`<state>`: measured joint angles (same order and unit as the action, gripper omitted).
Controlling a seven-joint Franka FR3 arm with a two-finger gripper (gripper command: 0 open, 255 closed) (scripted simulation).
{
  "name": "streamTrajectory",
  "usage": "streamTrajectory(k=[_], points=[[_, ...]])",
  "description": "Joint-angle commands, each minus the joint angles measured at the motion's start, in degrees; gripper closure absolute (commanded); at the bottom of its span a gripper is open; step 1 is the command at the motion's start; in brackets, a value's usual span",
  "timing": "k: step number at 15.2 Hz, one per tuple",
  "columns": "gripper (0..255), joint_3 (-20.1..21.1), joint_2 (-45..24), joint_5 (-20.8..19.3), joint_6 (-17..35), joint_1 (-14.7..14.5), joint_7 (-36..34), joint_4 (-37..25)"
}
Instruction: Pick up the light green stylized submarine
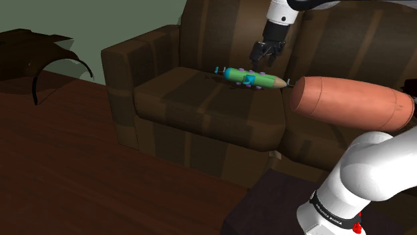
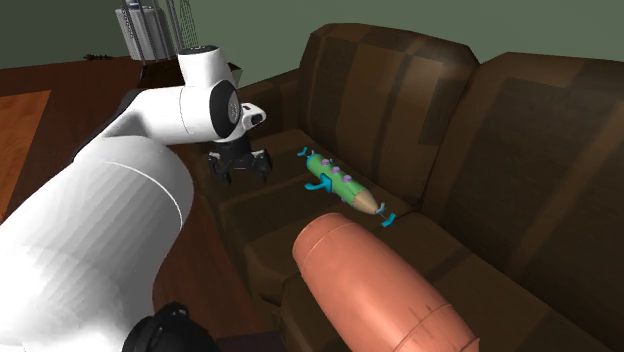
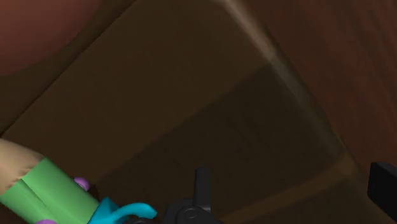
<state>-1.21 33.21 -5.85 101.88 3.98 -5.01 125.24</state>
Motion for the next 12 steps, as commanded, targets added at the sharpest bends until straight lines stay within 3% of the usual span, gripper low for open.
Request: streamTrajectory(k=[1, 12], points=[[0, -0.71, -4.58, 0.1, 1.04, 1.27, -2.07, -2.87], [0, -5.52, -27.14, 2.57, 3.57, 6.9, -12.1, -19.06]])
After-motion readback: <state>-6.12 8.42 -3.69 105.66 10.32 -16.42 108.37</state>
